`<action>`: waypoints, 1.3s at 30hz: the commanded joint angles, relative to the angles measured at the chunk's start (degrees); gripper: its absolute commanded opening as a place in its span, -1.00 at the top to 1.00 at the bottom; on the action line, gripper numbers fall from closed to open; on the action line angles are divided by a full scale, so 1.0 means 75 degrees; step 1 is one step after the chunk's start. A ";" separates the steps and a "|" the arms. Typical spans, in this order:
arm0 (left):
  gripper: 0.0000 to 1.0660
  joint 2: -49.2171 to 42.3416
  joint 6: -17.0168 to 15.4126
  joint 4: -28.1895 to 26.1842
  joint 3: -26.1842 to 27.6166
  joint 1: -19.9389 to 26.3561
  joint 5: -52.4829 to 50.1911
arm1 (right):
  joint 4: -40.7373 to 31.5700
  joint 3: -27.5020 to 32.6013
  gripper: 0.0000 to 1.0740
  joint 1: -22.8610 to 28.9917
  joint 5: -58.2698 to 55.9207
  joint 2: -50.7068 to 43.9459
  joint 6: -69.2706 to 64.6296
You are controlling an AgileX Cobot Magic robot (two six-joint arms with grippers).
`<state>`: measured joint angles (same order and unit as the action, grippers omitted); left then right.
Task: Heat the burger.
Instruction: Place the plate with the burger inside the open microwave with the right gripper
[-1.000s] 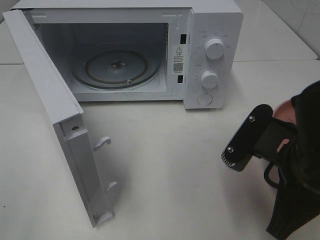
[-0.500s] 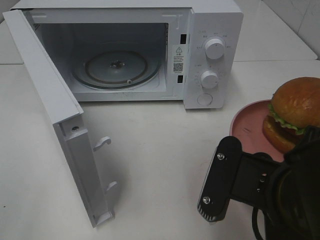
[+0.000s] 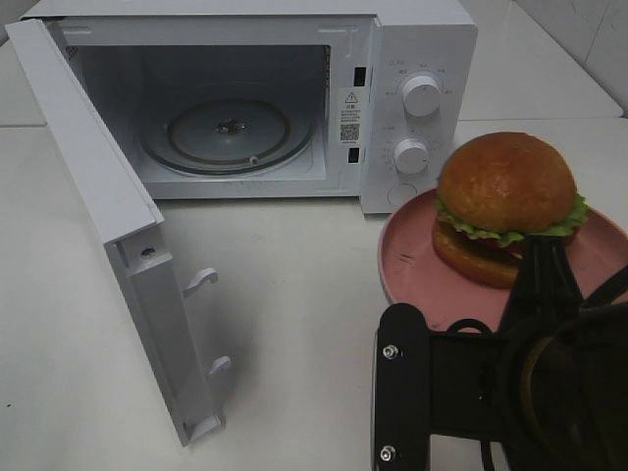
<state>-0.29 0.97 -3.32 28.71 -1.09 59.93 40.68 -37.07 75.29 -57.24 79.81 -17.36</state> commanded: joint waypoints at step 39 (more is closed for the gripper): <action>-0.83 -0.0183 0.0031 -0.0015 -0.0031 -0.0015 -0.0069 | 0.1054 0.0038 1.00 -0.2552 0.4629 -0.0061 0.5943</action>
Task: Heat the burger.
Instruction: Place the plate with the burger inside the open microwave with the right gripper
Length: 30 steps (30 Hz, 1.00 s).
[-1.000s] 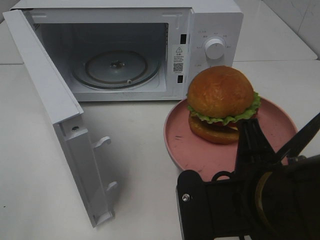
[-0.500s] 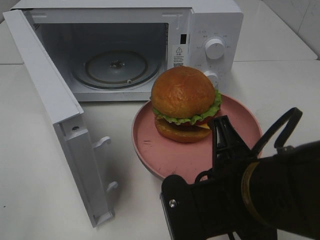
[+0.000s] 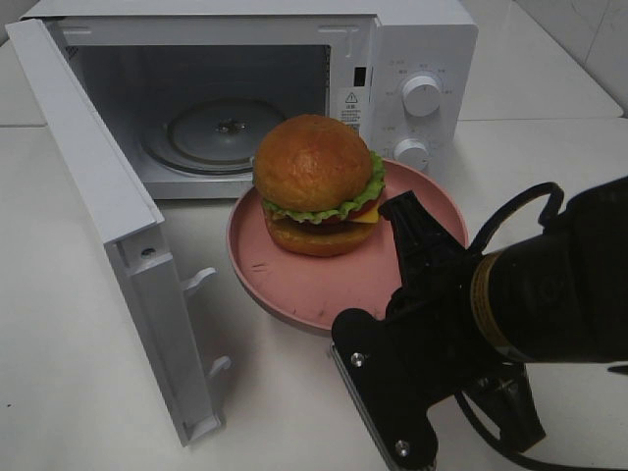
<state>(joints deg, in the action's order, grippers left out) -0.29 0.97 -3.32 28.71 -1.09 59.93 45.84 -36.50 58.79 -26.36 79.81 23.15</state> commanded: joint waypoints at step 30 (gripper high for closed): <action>-0.83 -0.0183 0.0031 -0.0015 -0.0031 -0.0015 -0.0069 | -0.6150 -0.0076 1.00 -0.2857 0.1864 -0.0061 0.9610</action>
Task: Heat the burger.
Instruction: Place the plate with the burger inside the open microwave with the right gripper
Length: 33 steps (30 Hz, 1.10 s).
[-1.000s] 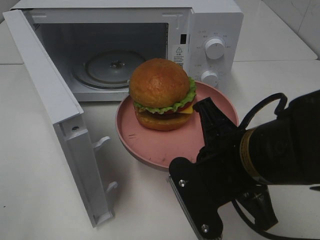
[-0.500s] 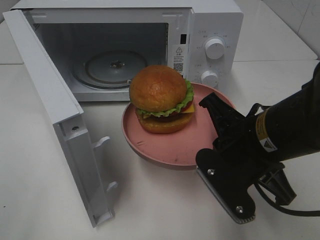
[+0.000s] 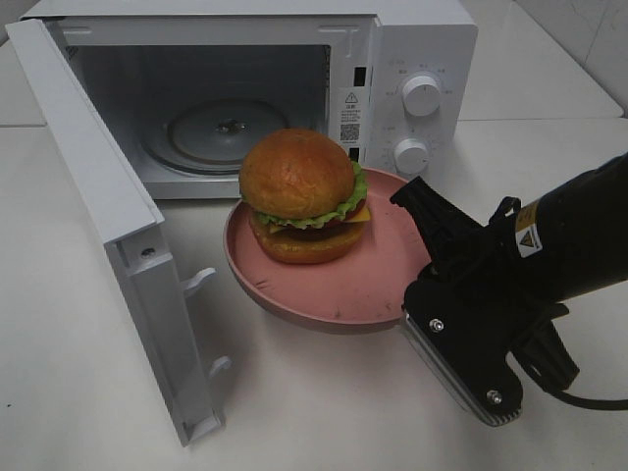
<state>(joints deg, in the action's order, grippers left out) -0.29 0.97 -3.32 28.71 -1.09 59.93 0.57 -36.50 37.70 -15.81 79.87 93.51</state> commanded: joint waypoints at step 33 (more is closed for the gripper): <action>-0.83 -0.0183 0.0031 -0.0015 -0.0031 -0.0015 -0.0069 | -0.0153 -0.2712 1.00 0.0153 0.0000 0.1917 0.0222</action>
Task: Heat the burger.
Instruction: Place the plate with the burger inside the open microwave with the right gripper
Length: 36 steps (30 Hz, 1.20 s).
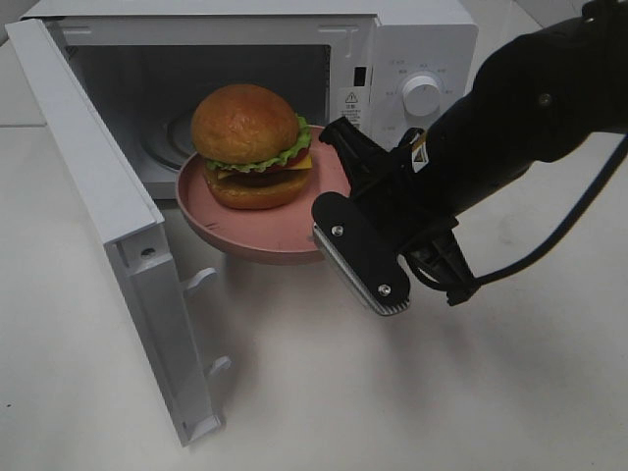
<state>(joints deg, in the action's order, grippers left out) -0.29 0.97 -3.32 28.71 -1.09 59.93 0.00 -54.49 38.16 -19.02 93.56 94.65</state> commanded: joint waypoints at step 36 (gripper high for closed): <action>-0.83 -0.0183 0.0031 -0.0015 -0.0031 -0.0015 -0.0069 | 0.0718 -0.4163 1.00 0.0076 -0.0466 0.3071 -0.1031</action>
<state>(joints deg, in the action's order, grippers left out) -0.29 0.97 -3.32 28.71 -1.09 59.93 4.81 -84.40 38.73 -25.27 117.11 87.55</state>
